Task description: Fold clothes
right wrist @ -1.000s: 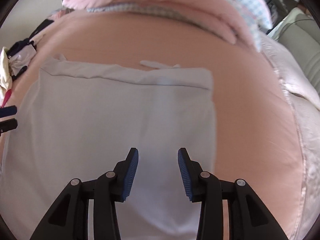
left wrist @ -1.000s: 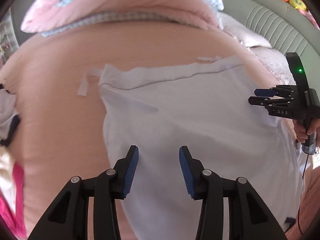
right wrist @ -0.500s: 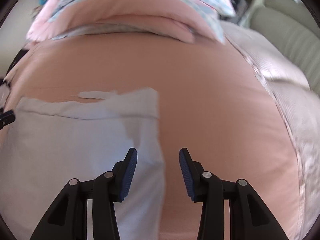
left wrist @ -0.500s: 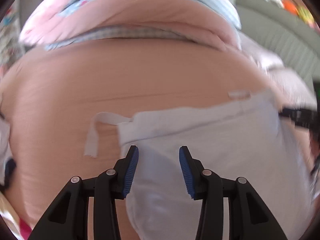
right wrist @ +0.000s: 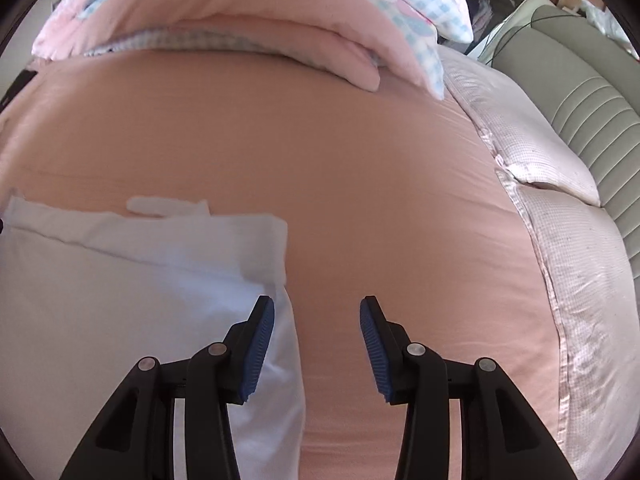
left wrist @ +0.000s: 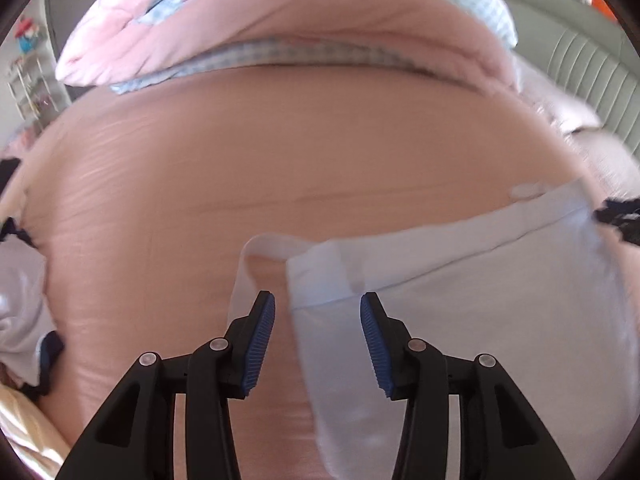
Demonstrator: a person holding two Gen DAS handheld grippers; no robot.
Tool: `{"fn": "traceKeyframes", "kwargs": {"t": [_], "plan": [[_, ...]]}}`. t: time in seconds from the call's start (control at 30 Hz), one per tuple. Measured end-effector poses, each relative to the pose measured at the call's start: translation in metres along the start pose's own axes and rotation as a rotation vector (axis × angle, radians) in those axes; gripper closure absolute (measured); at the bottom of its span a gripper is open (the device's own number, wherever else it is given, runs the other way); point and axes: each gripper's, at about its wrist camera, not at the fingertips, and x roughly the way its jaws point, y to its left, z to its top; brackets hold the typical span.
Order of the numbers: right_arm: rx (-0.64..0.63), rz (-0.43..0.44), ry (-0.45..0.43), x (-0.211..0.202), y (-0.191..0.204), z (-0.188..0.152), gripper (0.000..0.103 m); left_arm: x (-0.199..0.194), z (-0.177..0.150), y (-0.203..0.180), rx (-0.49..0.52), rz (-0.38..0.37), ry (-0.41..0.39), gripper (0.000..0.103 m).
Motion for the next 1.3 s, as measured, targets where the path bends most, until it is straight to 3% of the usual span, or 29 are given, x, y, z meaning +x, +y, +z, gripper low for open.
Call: {"fn": "traceKeyframes", "kwargs": {"t": [0.13,0.2,0.27,0.4,0.47,0.57,0.67,0.7,0.77,0.8,0.9,1.0,1.17,1.3], "plan": [[-0.019,-0.127,0.050,0.012,-0.005,-0.023,0.060,-0.001,-0.003,0.034,-0.231,0.066,-0.069,0.062],[0.023,-0.066,0.049,0.012,-0.009,-0.028,0.060,0.009,0.002,0.032,-0.212,0.036,-0.024,0.062],[0.045,-0.040,0.019,0.001,-0.009,-0.031,0.060,0.011,0.002,0.019,-0.119,0.025,-0.021,0.063],[0.032,0.009,-0.086,-0.018,0.000,-0.027,0.060,-0.015,-0.001,0.000,-0.046,-0.069,-0.123,0.064],[0.003,0.046,-0.076,-0.011,0.009,-0.023,0.059,-0.021,0.000,-0.012,-0.007,-0.110,-0.144,0.064],[-0.019,0.044,-0.027,0.010,0.015,-0.018,0.059,-0.010,0.011,-0.027,0.069,-0.037,-0.140,0.064],[0.055,0.055,-0.025,0.016,0.006,-0.012,0.058,0.022,0.010,-0.029,0.110,0.068,-0.033,0.056],[0.088,0.057,-0.016,0.016,0.002,-0.009,0.057,0.020,0.013,-0.019,0.063,0.076,-0.032,0.045],[0.174,0.072,0.003,0.022,-0.017,-0.001,0.057,0.016,0.018,-0.001,-0.031,0.092,-0.030,0.045],[0.217,0.083,0.010,0.026,-0.029,0.004,0.057,0.007,0.020,0.007,-0.089,0.095,-0.045,0.047],[0.263,0.149,-0.010,0.002,-0.037,-0.004,0.057,-0.032,0.010,0.014,-0.144,-0.036,-0.086,0.047],[0.236,0.252,-0.040,-0.033,-0.043,-0.012,0.056,-0.081,-0.021,-0.013,-0.020,-0.098,-0.086,0.046],[0.178,0.353,-0.107,-0.118,-0.041,-0.047,0.054,-0.154,-0.072,-0.077,0.181,-0.163,-0.063,0.046],[0.132,0.345,-0.107,-0.163,-0.025,-0.100,0.054,-0.193,-0.118,-0.105,0.201,-0.149,-0.037,0.046]]}}
